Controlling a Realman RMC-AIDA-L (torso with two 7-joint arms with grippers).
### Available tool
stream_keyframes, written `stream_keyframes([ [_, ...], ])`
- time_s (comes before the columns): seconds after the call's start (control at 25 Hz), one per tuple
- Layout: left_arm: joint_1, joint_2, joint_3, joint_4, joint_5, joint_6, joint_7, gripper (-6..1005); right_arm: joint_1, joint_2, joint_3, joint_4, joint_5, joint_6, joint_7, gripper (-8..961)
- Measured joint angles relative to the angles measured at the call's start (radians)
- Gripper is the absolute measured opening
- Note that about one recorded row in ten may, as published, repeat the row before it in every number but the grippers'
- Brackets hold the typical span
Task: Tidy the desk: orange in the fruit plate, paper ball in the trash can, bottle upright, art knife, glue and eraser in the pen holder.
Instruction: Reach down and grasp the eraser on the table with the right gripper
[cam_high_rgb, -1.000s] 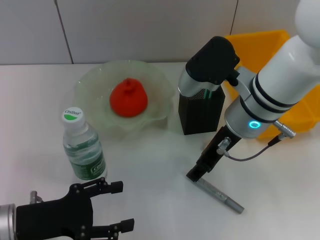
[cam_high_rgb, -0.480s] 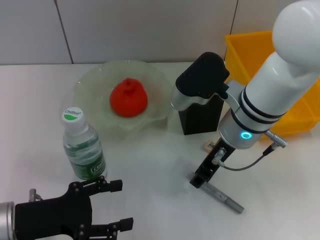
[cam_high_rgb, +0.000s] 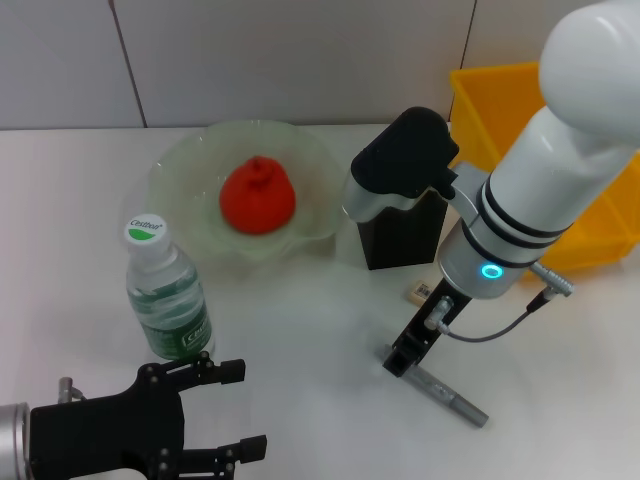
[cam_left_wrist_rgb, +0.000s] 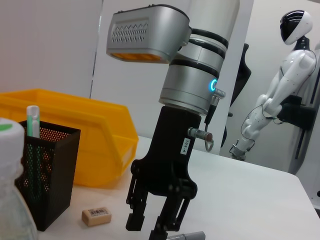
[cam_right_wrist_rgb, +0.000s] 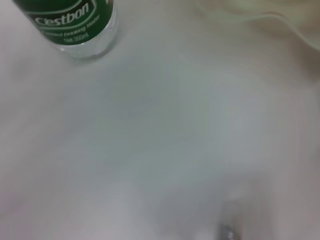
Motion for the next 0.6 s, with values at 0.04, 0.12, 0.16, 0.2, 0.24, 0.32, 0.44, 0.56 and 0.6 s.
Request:
stream_keyframes([
  [0.04, 0.000, 0.000, 0.000, 0.000, 0.000, 0.000, 0.000, 864, 0.000, -0.002, 0.003, -0.002, -0.005, 0.001, 0.002, 493],
  [0.12, 0.001, 0.000, 0.000, 0.000, 0.000, 0.000, -0.001, 864, -0.001, -0.007, 0.014, -0.007, -0.040, 0.001, 0.012, 492],
  [0.16, 0.001, 0.000, 0.000, 0.000, 0.000, 0.000, -0.001, 864, -0.002, -0.008, 0.024, -0.009, -0.063, 0.001, 0.016, 492],
  [0.2, 0.003, 0.000, 0.000, 0.000, 0.000, 0.000, -0.002, 864, -0.005, -0.008, 0.038, -0.014, -0.096, 0.002, 0.020, 492],
  [0.24, 0.003, 0.000, 0.000, 0.000, 0.000, 0.000, -0.002, 864, -0.009, -0.008, 0.052, -0.019, -0.132, 0.006, 0.023, 492],
  [0.32, 0.003, 0.000, 0.000, 0.000, 0.000, -0.002, -0.002, 864, -0.016, -0.007, 0.067, -0.029, -0.194, 0.027, 0.023, 492],
  [0.44, 0.003, -0.001, 0.000, -0.002, 0.000, -0.006, -0.001, 864, -0.020, -0.007, 0.068, -0.031, -0.207, 0.047, 0.023, 492],
  [0.56, 0.001, -0.001, 0.000, -0.004, 0.000, -0.007, -0.001, 864, -0.027, -0.008, 0.069, -0.028, -0.211, 0.084, 0.014, 492],
  [0.6, 0.001, -0.001, 0.000, -0.006, 0.000, -0.007, -0.001, 864, -0.028, -0.008, 0.069, -0.024, -0.212, 0.096, 0.010, 492],
])
